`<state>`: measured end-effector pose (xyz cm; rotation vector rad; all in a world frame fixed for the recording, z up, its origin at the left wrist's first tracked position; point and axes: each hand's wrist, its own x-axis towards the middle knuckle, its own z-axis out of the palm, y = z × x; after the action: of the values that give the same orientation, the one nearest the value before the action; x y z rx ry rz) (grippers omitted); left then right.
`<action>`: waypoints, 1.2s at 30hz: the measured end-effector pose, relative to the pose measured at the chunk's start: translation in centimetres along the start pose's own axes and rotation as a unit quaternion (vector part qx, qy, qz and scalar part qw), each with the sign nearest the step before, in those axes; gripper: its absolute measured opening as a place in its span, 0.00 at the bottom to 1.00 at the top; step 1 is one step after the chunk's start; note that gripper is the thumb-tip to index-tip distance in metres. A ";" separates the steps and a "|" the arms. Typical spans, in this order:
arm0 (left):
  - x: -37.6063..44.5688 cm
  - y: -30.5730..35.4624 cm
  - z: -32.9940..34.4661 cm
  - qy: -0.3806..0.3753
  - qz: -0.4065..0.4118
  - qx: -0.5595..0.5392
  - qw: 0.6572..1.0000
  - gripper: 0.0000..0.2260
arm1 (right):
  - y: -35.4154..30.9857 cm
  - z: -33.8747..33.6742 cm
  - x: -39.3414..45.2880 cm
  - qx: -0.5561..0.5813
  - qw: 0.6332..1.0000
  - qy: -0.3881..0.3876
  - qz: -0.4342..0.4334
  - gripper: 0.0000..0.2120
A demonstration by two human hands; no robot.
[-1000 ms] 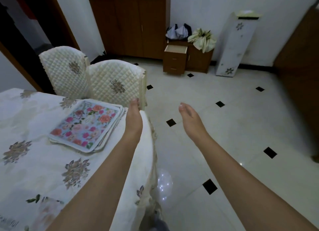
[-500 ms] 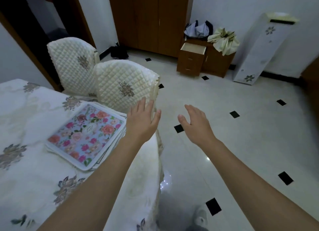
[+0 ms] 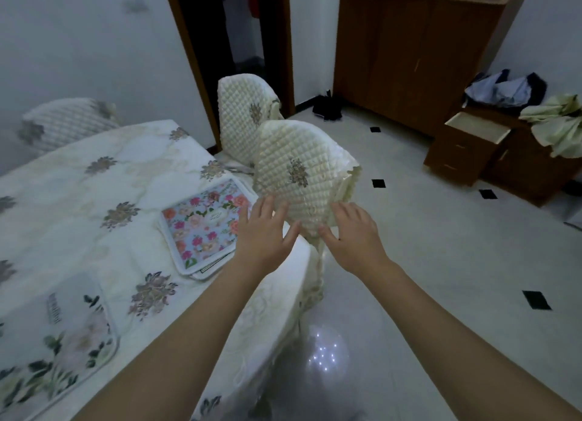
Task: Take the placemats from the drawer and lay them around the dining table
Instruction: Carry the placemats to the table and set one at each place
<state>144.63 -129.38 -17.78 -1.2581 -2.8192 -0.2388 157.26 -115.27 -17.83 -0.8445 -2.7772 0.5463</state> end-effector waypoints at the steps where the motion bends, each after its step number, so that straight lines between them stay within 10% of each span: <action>1: -0.5 -0.3 -0.1 -0.005 -0.017 0.003 1.000 0.32 | -0.3 0.0 0.4 0.002 1.000 -0.005 -0.018 0.29; 36: -2.4 -19.9 4.9 -0.090 -0.335 0.028 0.937 0.27 | -16.3 15.8 17.8 -0.073 0.923 -0.231 -0.299 0.30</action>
<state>131.56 -143.47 -25.33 -0.2702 -3.2807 -0.0601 130.10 -122.33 -24.55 0.1757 -3.2952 0.4649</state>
